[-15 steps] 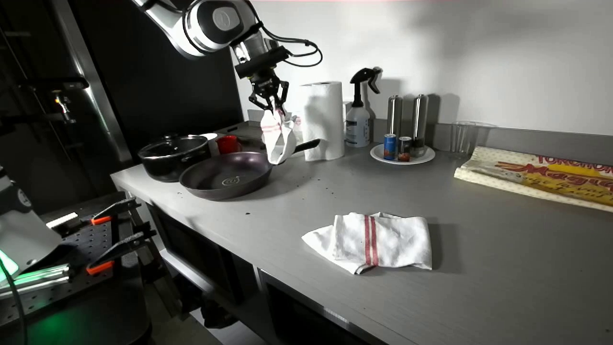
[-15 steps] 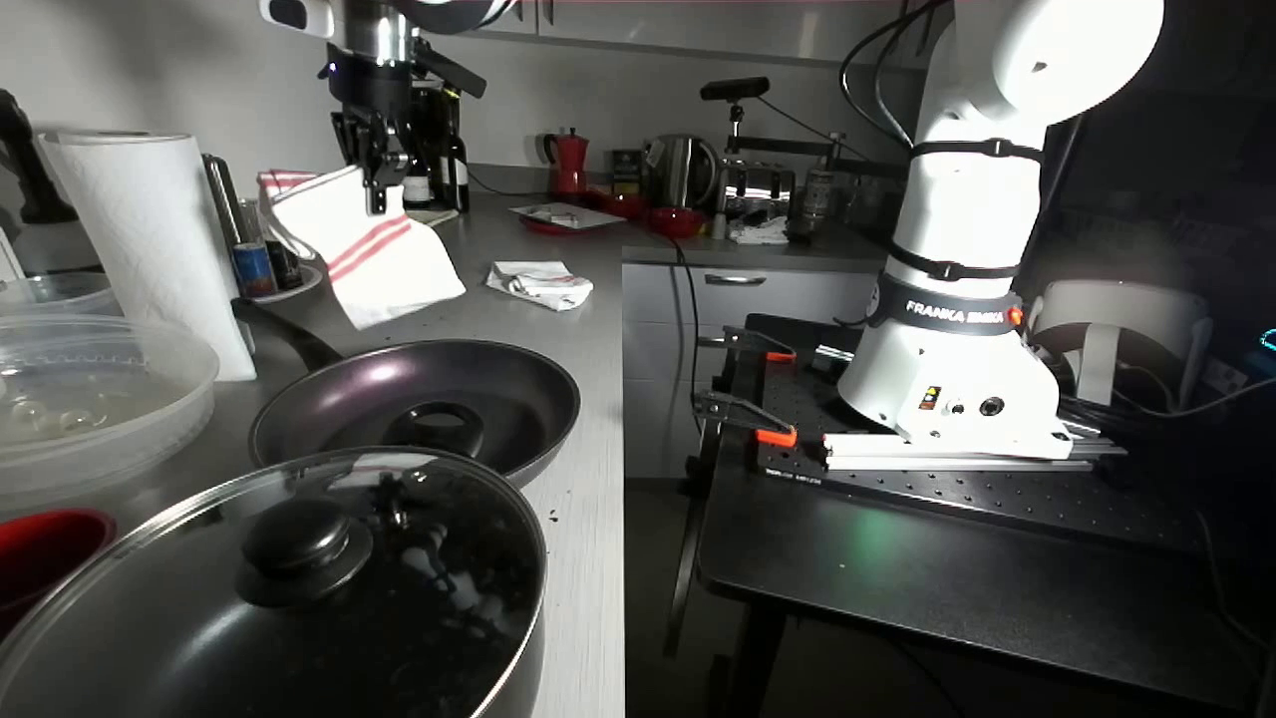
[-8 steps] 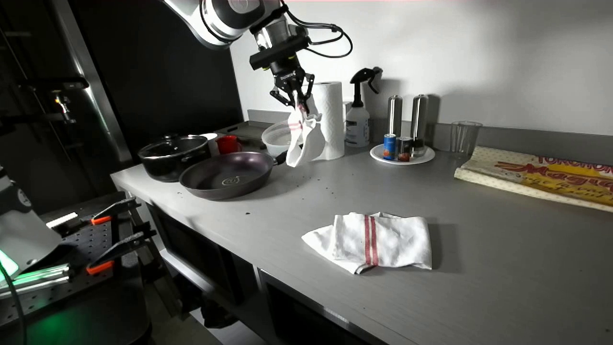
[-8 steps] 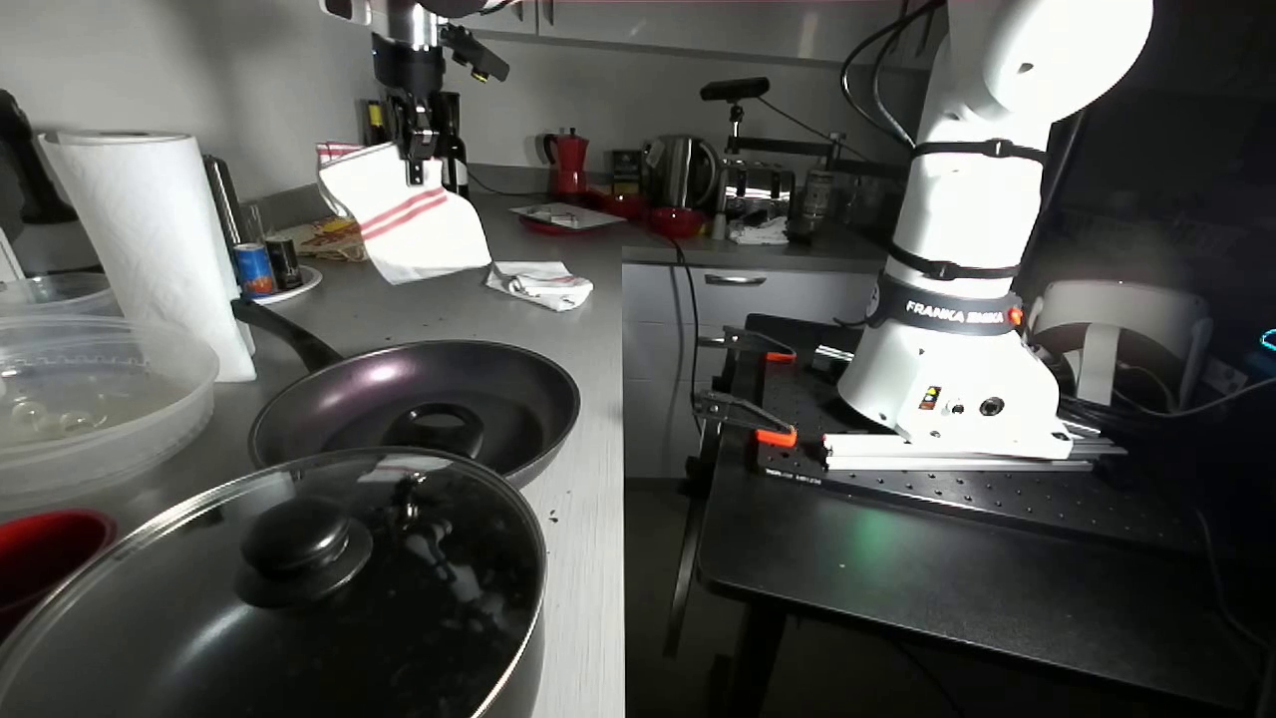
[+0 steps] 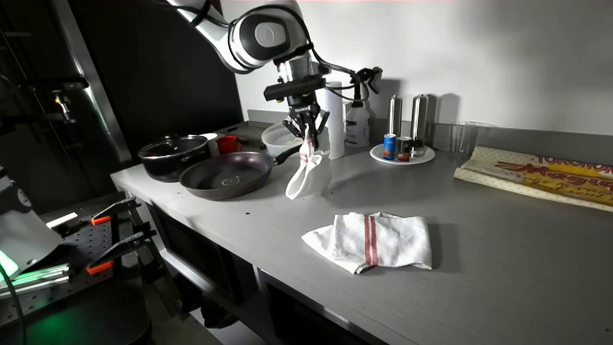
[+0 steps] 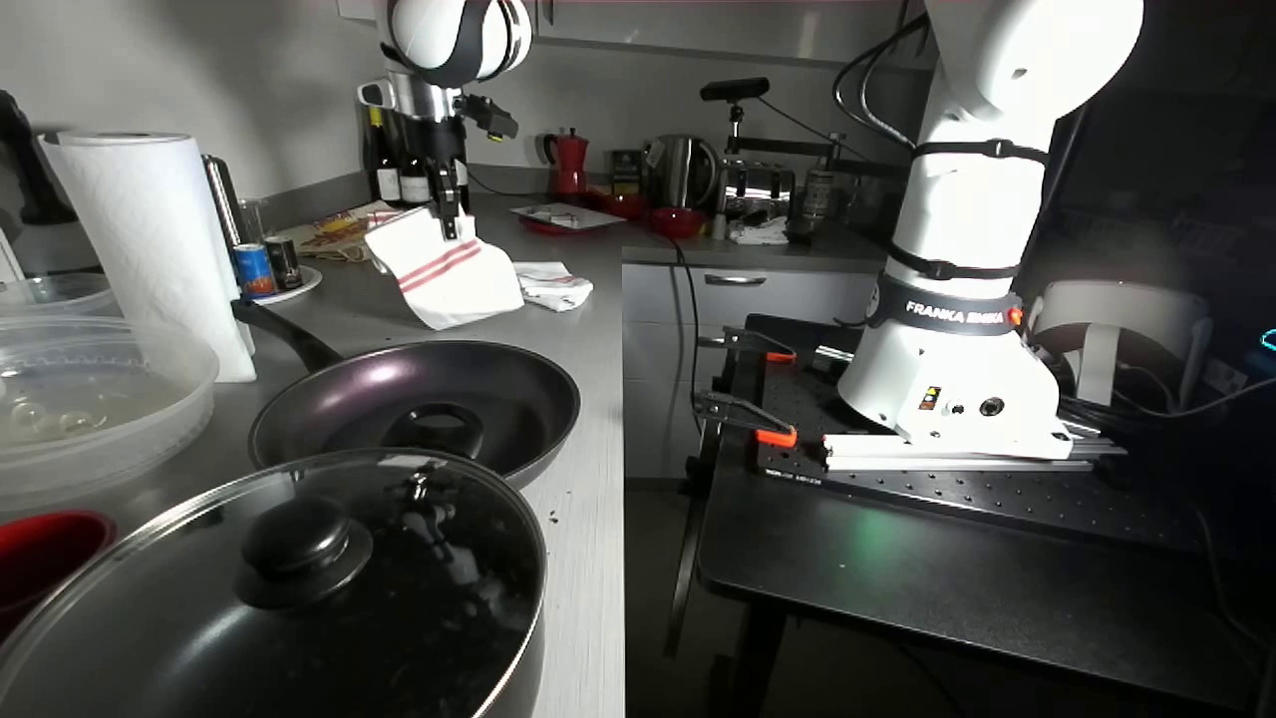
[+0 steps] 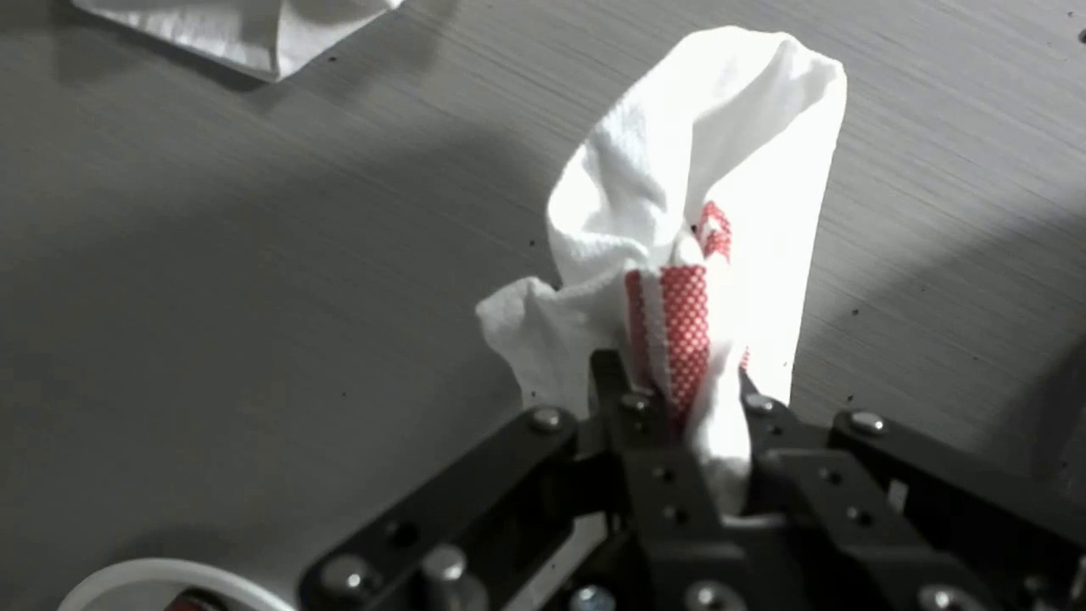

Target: Wipe the pan with the towel closest to the pan

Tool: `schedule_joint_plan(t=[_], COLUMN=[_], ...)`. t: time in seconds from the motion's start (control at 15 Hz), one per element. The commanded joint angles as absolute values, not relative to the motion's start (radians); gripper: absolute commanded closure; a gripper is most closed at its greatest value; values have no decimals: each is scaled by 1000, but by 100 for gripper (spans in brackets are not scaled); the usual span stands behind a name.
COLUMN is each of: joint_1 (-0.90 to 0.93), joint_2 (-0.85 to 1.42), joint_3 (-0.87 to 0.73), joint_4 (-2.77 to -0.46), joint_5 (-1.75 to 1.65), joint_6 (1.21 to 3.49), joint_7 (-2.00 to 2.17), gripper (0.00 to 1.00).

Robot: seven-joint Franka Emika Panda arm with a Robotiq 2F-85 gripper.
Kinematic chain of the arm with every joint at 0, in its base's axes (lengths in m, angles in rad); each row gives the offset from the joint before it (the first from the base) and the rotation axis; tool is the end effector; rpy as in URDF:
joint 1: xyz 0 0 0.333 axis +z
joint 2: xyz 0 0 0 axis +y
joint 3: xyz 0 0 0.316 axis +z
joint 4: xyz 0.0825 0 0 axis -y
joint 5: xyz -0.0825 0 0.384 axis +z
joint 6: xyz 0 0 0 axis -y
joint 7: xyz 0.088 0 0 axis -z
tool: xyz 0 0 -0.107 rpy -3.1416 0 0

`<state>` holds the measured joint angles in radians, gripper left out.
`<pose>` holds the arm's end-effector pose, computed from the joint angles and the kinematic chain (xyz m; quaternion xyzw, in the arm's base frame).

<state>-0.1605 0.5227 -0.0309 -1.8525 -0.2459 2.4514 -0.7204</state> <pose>0.6393 -0.1226 0.2464 0.9319 0.3496 -0.0057 0.0966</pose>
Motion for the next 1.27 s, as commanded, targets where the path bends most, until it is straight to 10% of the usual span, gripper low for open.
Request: schedule_joint_plan(t=[0.0,0.2,0.33,0.87,1.2], joint_1=[-178,-183,-186,-191,-195], joint_2=[597,620,626,618,614], joint_3=[-11,-6,-3,8,15], joint_4=[-1771,-1750,-1740,-1732,-1733], joint_5=[-204,-195,-193,-187,-181], joint_6=[2389,2376,2365,2340,2342], joint_7=[-722,-721,-722,-734,-740], gripper=[97,97,60,1,0])
